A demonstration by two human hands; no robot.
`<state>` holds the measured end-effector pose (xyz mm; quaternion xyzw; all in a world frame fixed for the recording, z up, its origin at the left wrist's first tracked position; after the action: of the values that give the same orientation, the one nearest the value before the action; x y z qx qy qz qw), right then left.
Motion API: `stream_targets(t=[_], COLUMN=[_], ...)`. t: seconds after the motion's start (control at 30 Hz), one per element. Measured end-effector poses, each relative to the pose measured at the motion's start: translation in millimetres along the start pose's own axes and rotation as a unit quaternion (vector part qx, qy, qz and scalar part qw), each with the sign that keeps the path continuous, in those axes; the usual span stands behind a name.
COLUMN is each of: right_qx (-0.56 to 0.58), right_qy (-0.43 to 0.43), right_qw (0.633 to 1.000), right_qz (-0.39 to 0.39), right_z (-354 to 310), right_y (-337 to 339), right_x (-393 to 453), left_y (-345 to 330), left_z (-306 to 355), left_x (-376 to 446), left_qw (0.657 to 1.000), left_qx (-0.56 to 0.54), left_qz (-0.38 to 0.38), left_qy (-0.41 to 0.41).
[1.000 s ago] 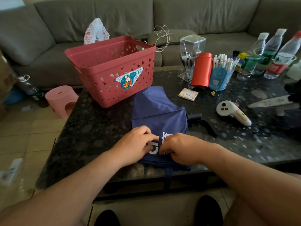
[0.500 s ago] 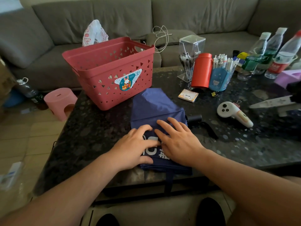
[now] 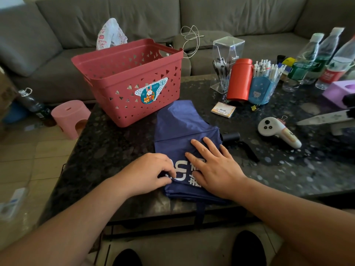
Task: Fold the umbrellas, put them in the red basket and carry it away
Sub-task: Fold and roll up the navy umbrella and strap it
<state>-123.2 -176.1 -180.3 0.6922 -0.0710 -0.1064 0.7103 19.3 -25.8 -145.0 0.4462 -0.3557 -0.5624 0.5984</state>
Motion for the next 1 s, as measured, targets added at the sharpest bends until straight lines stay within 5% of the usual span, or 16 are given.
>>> stream_targets(t=[0.1,0.27,0.5,0.8,1.0], right_qx=[-0.019,-0.011,0.059,0.074,0.097], right_qy=[0.02,0.151,0.124,0.101,0.04], right_qw=[0.999,0.973,0.986,0.977,0.982], right_qz=[0.024,0.173,-0.095,-0.174,-0.156], right_z=[-6,-30,-11,-8,-3], right_y=[15,53,34,39,46], right_x=[-3,-15,-14,-14,0], left_y=[5,17,0,-9,-7], left_z=[7,13,13,14,15], left_x=[-2,-9,-13,-8,-2], left_qw=[0.998,0.993,0.998,0.998,0.998], left_qx=[0.017,-0.014,-0.015,0.045,0.045], left_qz=[0.06,0.112,0.036,-0.053,0.002], left_qy=[-0.017,-0.028,-0.04,-0.011,0.039])
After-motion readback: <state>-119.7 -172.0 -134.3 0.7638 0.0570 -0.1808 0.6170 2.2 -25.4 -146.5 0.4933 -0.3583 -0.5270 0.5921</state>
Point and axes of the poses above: each hand's wrist, its own x-axis towards the middle knuckle, its own y-axis out of the back of the hand, z = x × y, the point moved 5 cm from there along x, towards the middle knuckle, and after that the axes turned 5 degrees about -z, right-handed, at the moved point
